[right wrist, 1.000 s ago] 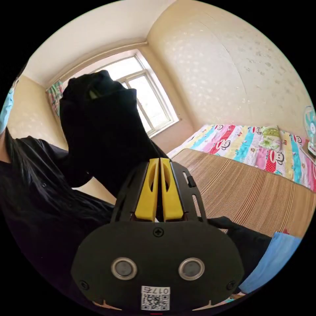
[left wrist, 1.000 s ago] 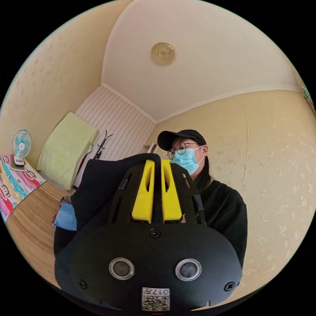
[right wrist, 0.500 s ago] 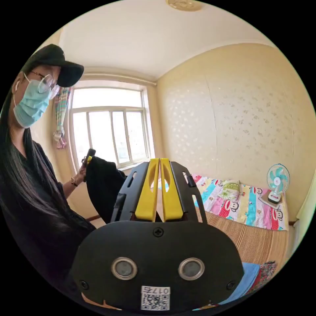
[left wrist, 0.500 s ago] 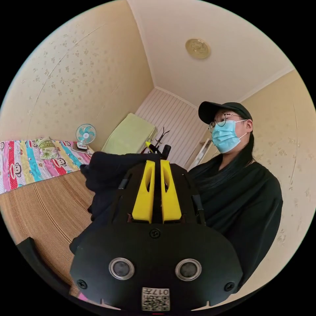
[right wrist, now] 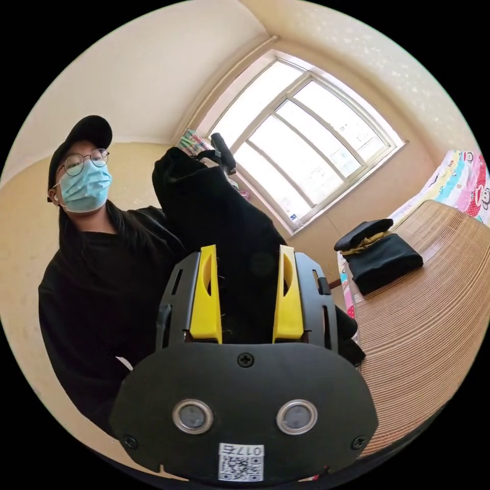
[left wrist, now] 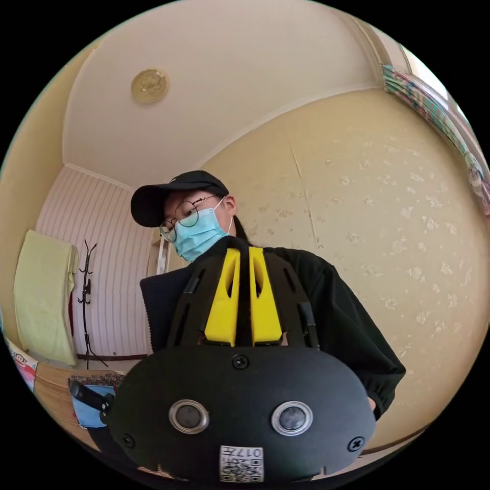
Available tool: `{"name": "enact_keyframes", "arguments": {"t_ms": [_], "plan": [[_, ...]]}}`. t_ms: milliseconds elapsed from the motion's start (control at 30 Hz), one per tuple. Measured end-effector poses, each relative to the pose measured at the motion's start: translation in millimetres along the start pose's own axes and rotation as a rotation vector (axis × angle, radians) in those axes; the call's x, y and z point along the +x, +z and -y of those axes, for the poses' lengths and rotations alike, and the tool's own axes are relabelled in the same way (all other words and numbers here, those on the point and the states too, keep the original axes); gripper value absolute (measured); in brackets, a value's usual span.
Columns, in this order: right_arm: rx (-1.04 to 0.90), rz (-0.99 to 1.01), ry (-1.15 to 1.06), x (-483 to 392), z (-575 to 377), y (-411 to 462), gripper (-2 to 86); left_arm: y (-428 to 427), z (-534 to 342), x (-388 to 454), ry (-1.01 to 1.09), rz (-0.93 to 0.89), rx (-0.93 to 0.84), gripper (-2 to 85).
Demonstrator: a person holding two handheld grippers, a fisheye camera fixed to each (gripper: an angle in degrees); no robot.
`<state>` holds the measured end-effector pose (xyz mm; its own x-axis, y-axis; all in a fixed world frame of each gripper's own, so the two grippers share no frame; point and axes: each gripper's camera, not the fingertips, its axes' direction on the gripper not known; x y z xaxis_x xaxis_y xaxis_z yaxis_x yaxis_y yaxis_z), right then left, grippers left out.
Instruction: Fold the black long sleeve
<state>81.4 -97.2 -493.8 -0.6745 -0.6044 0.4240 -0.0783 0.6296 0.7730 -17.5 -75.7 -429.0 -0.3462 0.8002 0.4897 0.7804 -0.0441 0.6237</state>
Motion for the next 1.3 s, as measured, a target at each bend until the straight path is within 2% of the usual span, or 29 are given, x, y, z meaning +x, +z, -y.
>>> {"name": "enact_keyframes", "arguments": {"t_ms": [133,200,267,333,367,433,533,667,767,800,933,1067,1167,1233,1300], "plan": [[-0.113,0.056,0.107,52,-8,37,21.4,23,14,-8,-0.007,-0.046,-0.039,2.4],[-0.08,0.134,0.108,71,-10,42,21.7,33,20,-16,-0.025,-0.072,-0.039,2.6],[-0.018,0.26,0.105,91,-6,41,17.4,37,24,-21,-0.041,-0.08,-0.033,2.7],[-0.05,0.313,0.05,92,1,41,9.5,39,31,-21,-0.05,-0.064,-0.033,2.7],[-0.084,0.264,0.008,83,6,38,4.9,38,37,-17,-0.046,-0.038,-0.037,2.7],[-0.098,0.094,-0.058,62,11,23,3.6,36,50,-3,-0.027,0.026,-0.06,2.7],[0.013,-0.166,-0.115,15,16,-25,2.6,28,73,33,-0.008,0.232,-0.112,2.7],[0.291,-0.452,-0.295,-84,2,-93,1.8,0,95,100,-0.007,0.663,-0.038,2.6],[0.451,-0.511,-0.448,-149,-9,-118,1.5,-23,98,132,-0.105,0.988,0.069,2.2],[0.463,-0.529,-0.475,-161,-9,-118,1.5,-24,99,137,-0.127,1.067,0.051,2.0],[0.478,-0.768,-0.566,-218,-3,-96,1.2,1,105,127,-0.136,1.179,-0.053,1.8],[0.496,-0.865,-0.592,-238,15,-89,1.1,8,139,105,-0.092,1.113,0.028,1.8],[0.46,-0.988,-0.601,-243,47,-92,0.9,-18,182,81,-0.146,1.103,0.049,1.6],[0.409,-1.093,-0.519,-223,79,-102,0.9,-46,207,55,-0.214,1.146,0.007,1.6],[0.34,-1.181,-0.399,-181,114,-119,1.0,-100,225,7,-0.324,1.286,-0.089,1.8]]}}
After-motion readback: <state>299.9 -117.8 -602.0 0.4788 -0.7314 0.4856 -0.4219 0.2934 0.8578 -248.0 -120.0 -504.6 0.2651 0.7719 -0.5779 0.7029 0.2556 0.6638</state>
